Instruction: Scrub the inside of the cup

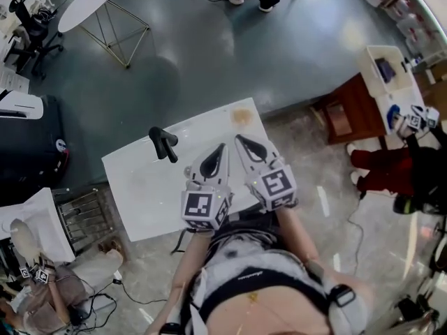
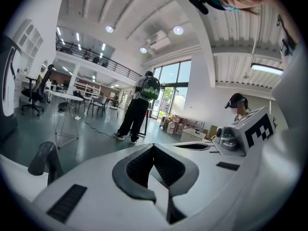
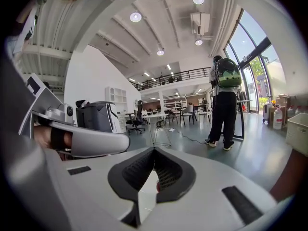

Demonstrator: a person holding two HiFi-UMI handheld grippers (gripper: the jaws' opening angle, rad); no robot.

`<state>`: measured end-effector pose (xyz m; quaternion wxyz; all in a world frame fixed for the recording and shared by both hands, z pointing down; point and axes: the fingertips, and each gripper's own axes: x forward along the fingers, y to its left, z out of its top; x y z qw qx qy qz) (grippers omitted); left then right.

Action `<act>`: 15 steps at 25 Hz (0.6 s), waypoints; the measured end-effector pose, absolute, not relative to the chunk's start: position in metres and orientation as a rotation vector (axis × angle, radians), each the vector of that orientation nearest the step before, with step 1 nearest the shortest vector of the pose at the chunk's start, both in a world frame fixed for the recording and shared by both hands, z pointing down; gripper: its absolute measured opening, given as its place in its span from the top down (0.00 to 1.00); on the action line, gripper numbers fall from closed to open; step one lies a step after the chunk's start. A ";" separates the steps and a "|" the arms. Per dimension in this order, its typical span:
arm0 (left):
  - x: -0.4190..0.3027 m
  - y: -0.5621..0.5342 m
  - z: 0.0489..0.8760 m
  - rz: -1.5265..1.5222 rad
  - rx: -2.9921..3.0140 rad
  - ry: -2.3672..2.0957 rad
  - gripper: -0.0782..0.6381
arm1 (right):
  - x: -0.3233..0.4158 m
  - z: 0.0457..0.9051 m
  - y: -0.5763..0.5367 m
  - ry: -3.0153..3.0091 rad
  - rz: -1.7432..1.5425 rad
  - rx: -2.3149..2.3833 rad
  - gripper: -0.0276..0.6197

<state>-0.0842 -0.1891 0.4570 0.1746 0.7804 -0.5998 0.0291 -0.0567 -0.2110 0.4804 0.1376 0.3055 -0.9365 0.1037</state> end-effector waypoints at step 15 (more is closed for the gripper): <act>-0.092 -0.204 0.481 0.132 2.214 -1.574 0.87 | -0.054 0.539 -0.238 -2.550 0.336 0.995 0.95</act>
